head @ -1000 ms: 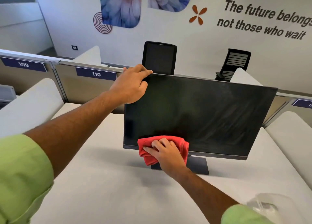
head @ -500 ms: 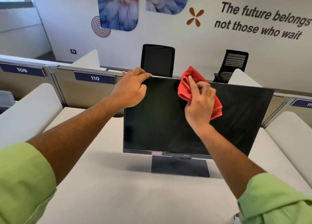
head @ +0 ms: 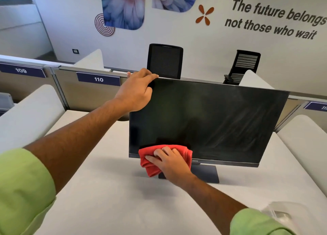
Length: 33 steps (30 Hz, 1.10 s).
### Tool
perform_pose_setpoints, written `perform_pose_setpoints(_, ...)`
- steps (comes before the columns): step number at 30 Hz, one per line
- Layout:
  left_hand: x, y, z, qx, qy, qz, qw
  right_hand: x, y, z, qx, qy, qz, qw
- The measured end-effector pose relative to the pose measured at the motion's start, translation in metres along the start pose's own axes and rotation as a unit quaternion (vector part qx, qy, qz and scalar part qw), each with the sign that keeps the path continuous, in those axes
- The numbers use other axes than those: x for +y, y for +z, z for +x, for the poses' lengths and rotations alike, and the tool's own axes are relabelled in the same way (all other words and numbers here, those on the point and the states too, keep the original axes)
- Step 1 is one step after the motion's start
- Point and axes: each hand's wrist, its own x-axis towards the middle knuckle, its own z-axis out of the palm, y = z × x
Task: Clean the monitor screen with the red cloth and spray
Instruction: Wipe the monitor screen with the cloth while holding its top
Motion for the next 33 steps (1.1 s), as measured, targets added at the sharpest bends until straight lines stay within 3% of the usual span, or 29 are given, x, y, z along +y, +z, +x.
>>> perform_pose_setpoints(2, 0.005, 0.0, 0.001, 0.0, 0.007, -0.003, 1.0, 0.016, -0.013, 0.0, 0.061, 0.019, -0.02, 0.998)
perform_pose_setpoints(7, 0.003, 0.001, 0.002, 0.001, 0.006, 0.002, 1.0, 0.08, -0.08, 0.017, 0.219, 0.158, -0.038, 0.962)
perform_pose_setpoints(11, 0.007, 0.002, 0.004, -0.001, 0.006, 0.0, 1.0, 0.128, -0.134, 0.046, 0.33, 0.322, -0.009, 0.887)
perform_pose_setpoints(14, 0.009, 0.002, 0.006, -0.003, 0.003, -0.003, 1.0, 0.116, -0.141, 0.073, 0.374, 0.414, 0.034, 0.829)
perform_pose_setpoints(17, 0.004, 0.001, 0.005, 0.0, -0.005, 0.004, 1.0, 0.075, -0.118, 0.092, 0.338, 0.368, 0.001, 0.866)
perform_pose_setpoints(21, 0.003, -0.003, 0.004, 0.003, -0.005, 0.008, 1.0, 0.021, -0.075, 0.1, 0.251, 0.223, -0.03, 0.942)
perform_pose_setpoints(25, 0.003, -0.003, 0.003, -0.006, 0.0, 0.005, 1.0, -0.012, -0.023, 0.07, 0.117, 0.058, -0.023, 0.991)
perform_pose_setpoints(29, 0.001, -0.003, -0.001, -0.01, 0.003, -0.003, 1.0, -0.025, 0.017, 0.018, -0.007, -0.027, 0.007, 1.0)
perform_pose_setpoints(33, 0.003, -0.001, -0.001, -0.009, 0.004, -0.008, 1.0, -0.005, 0.003, 0.017, 0.027, -0.03, -0.013, 0.999)
